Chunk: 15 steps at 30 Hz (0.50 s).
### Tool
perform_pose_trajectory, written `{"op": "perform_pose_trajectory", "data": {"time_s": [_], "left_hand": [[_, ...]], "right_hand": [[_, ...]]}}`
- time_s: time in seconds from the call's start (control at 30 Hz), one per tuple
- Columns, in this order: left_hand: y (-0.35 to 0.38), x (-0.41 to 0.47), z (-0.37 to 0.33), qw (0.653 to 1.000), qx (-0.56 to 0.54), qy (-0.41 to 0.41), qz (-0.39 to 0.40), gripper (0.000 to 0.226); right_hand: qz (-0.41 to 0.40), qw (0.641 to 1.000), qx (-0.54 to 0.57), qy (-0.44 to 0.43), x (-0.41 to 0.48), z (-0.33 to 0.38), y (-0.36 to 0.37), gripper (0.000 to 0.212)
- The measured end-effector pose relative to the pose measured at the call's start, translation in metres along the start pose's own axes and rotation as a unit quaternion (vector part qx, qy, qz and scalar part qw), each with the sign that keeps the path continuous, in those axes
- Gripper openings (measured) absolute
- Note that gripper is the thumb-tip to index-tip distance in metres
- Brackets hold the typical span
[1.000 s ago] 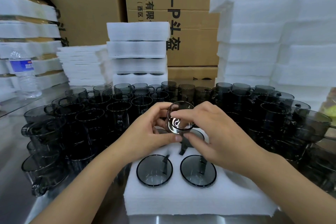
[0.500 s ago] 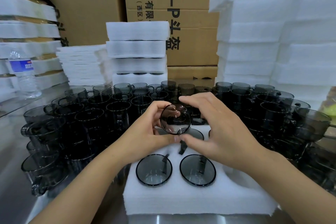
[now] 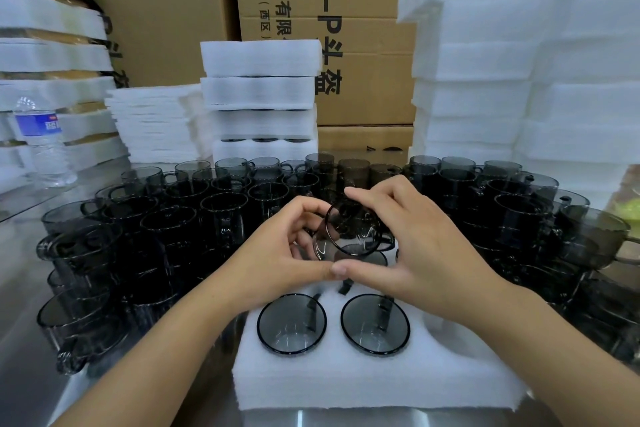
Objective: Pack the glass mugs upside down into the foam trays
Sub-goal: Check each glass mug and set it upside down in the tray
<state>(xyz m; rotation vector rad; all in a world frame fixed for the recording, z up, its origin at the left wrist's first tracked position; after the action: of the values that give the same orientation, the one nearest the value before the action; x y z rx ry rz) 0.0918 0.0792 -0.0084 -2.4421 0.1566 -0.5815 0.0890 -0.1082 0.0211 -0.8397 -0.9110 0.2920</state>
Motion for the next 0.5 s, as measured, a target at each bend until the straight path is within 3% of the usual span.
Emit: {"op": "perform_pose_trajectory", "data": {"time_s": [0.13,0.33,0.5], "left_hand": [[0.001,0.0,-0.001,1.0,0.012,0.005,-0.002,0.055],[0.001,0.001,-0.001,1.0,-0.013,0.001,0.007,0.057],[0.002,-0.001,-0.003,1.0,-0.01,-0.009,0.014,0.024]], "right_hand": [[0.01,1.0,0.007,0.025,0.002,0.0,-0.002,0.081],[0.012,0.987,0.124,0.106,0.005,-0.008,-0.026,0.058],[0.161,0.96,0.185,0.134,-0.004,-0.023,-0.065,0.059]]}}
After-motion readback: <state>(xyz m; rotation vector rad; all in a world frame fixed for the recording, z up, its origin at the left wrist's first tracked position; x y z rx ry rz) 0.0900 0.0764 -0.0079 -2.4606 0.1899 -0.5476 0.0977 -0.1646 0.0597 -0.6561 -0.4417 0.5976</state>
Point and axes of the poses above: each hand's wrist, its own x-axis towards the middle knuckle, its own y-axis out of the palm, z = x × y, the point moved 2 cm from there along x, towards the middle knuckle, and after that the axes turned 13 degrees about x, right-handed, at the moved point
